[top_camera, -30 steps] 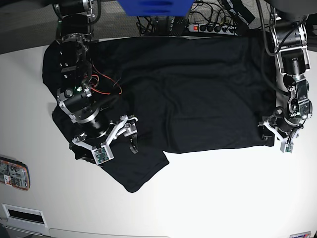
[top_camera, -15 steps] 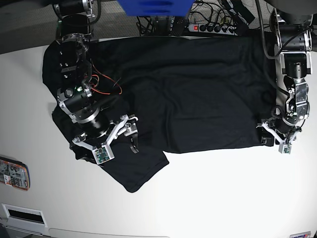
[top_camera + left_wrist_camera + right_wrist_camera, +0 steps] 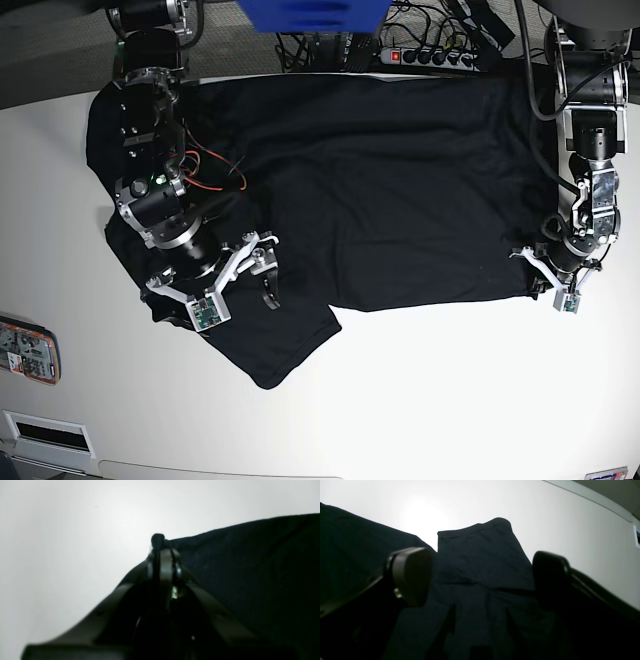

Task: Fold the T-shirt properly
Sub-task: 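Close both grippers on the side edge of the black T-shirt, then extend the right gripper to the hem corner and grasp it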

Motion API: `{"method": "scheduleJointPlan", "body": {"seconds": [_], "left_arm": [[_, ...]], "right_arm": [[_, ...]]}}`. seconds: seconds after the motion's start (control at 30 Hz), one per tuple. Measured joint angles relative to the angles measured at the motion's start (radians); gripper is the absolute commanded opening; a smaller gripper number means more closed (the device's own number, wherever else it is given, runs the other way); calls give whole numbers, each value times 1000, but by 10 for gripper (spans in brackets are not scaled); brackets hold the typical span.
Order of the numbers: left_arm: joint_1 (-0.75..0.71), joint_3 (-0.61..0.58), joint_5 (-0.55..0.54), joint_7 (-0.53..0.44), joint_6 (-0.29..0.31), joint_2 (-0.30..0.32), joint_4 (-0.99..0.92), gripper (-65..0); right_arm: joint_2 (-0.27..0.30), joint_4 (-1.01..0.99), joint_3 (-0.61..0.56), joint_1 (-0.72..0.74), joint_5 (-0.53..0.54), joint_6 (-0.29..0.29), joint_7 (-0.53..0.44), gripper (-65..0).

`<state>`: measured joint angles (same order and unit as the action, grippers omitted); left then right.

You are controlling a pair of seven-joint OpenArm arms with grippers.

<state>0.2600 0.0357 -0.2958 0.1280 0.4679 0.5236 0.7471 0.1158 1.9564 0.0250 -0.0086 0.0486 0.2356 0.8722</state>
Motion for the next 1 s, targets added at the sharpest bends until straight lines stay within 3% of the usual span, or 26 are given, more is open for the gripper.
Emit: {"method": "scheduleJointPlan", "body": {"seconds": [0.07,0.23,0.4,0.63,0.83,1.0], "left_arm": [[0,0,0,-2,0,0,0,-650],[0,0,0,-2,0,0,1,-650],[-3,0,0,-5,-2,1,6,-650],[-39,0,9,16,-18,0,80,-650],[-44,0,11,17,-18,0,82,-650],[-55,0,7,5,-17,0,90,-650]], "right_arm": [[0,-12,2,10,1,0,3,-54],[0,-25,4,120,0,0,140,-54],[-2,-135,3,331,2,-4,132,-54],[-2,-673,4,438,-3,-10,-42,-54],[-5,-920,-2,537,-5,0,-138,-54],[-5,-1144,0,665,4,-10,-307,-54]]}}
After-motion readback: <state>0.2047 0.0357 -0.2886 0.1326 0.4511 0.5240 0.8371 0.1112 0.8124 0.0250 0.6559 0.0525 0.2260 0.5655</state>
